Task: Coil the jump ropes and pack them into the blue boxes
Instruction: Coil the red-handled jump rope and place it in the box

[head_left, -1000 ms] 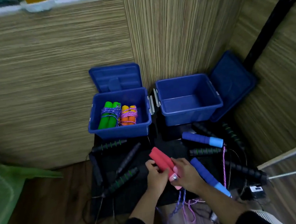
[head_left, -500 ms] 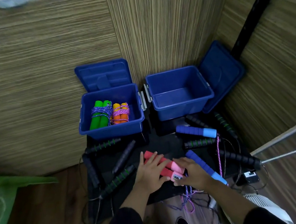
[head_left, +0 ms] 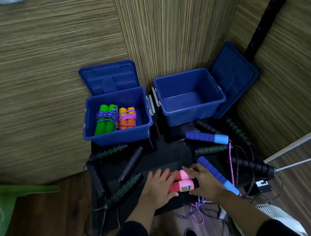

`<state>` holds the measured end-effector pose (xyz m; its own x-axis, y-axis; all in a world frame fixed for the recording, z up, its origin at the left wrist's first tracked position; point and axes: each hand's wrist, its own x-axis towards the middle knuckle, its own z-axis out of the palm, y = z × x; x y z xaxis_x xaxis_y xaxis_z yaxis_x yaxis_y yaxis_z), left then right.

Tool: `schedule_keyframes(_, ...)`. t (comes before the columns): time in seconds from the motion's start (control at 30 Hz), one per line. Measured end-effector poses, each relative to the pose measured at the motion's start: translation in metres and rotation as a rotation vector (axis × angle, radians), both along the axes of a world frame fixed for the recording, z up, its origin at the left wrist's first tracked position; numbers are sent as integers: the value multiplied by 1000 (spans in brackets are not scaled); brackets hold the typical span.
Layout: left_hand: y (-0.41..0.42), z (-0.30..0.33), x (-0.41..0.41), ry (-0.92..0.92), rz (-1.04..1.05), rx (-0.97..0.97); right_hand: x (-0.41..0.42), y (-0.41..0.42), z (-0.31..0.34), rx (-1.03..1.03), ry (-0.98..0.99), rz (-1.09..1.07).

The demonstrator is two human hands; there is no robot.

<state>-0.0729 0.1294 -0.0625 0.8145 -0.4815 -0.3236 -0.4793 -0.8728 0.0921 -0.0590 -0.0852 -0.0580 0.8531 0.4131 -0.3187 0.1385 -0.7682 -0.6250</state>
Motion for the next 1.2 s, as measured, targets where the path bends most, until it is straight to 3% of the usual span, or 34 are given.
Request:
schedule_keyframes(0.63,0,0,-25,23,85,10,0,10,-2,29,-1,-26)
schedule_keyframes(0.83,5,30,-26,83,176,-263,10,21,24,266,-24,-229)
schedule_keyframes(1.0,11,86,-6,152,332,-452,45,35,77,377,10,-205)
schedule_keyframes(1.13,22,118,10,149,307,-486,67,47,114,382,48,-158)
schedule_keyframes(1.2,27,129,12,154,353,-615,73,54,131,450,34,-174)
